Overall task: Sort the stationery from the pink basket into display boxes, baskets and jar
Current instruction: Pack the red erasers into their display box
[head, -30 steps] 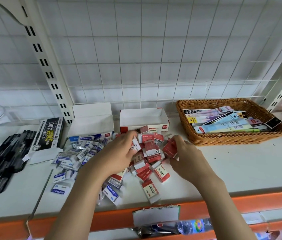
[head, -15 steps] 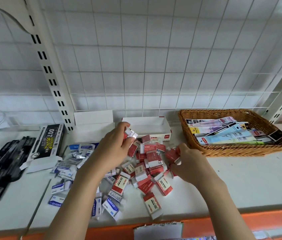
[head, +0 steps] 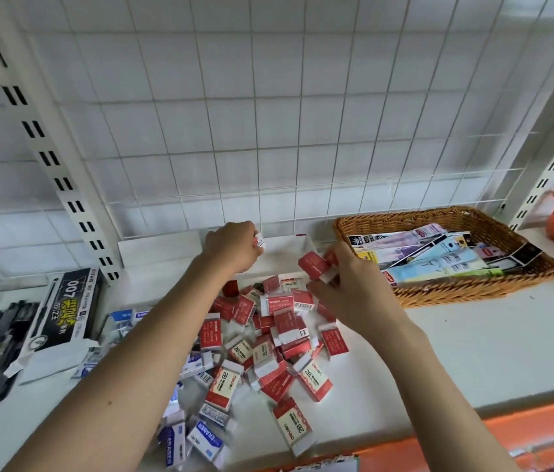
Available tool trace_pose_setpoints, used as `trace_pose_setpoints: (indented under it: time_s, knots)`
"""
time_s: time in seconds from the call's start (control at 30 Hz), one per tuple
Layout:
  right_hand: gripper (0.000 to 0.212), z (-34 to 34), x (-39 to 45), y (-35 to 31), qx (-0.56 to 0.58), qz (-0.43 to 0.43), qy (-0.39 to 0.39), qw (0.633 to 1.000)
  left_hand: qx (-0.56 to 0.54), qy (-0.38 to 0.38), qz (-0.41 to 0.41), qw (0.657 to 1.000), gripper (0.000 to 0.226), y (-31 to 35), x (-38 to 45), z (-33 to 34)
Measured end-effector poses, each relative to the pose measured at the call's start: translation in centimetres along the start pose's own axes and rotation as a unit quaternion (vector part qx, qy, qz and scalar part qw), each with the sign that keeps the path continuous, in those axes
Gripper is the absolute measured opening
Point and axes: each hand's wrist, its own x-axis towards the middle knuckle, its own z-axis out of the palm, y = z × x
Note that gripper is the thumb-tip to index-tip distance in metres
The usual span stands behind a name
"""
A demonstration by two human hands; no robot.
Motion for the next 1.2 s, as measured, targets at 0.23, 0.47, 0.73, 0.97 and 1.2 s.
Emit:
trace_pose_setpoints:
  time_s: [0.23,0.47,0.73,0.97,1.2]
  knots:
    - [0.027,1.7,5.8,-1.6,-0.002,0.001,0.009,1.000,0.151,-0.015,-0.029,0.988,0.022,-1.3,0.5,2.7]
    - [0.037,3.3,7.4,-1.6,-0.080,0.023,-0.060,0.995,0.122,0.028,-0.011,0.992,0.030,-2.4,0.3,2.5]
    - [0.038,3.5,6.4,-0.9,-0.099,-0.010,-0.074,0.992,0.155,0.014,-0.021,0.988,0.051,-3.0,0.1,2.0]
    - [0.032,2.6,5.9,-0.1,-0.081,-0.026,-0.092,0.992,0.037,-0.064,-0.043,0.996,0.057,-3.3,-1.1,1.9]
    - [0.031,2.3,5.5,0.6,-0.082,-0.026,-0.081,0.993,0.034,-0.154,0.064,0.985,0.060,-3.4,-0.8,0.3]
